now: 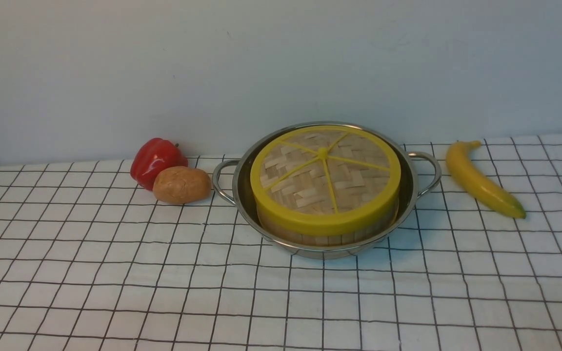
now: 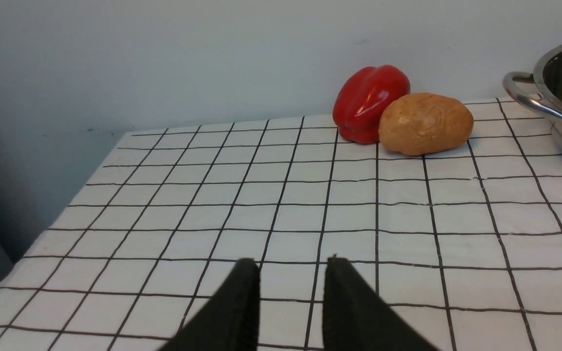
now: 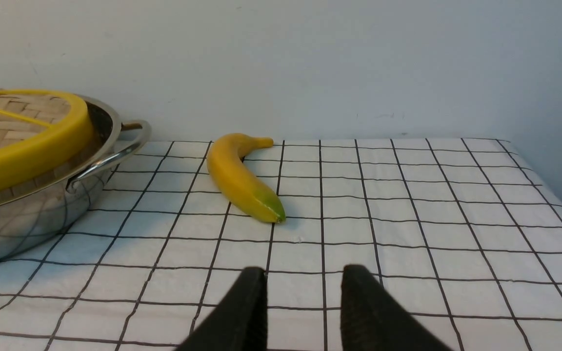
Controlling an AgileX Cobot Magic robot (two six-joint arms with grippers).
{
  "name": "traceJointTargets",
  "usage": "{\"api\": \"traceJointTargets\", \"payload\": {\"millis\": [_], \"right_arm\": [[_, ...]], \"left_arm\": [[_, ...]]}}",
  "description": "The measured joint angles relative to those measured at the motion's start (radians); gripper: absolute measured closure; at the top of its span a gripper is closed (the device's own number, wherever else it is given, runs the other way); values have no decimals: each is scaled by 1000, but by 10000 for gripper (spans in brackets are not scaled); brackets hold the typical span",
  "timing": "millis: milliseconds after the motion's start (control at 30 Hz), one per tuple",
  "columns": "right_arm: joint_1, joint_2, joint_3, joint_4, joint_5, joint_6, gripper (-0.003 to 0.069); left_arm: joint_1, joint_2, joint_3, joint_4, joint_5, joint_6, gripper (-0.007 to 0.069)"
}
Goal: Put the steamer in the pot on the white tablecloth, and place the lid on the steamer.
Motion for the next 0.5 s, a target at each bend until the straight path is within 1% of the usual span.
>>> {"api": "traceJointTargets", "payload": {"millis": [500], "right_arm": [[0, 0, 0, 0, 0, 1, 419]], "left_arm": [[0, 0, 0, 2, 0, 0, 414]]}}
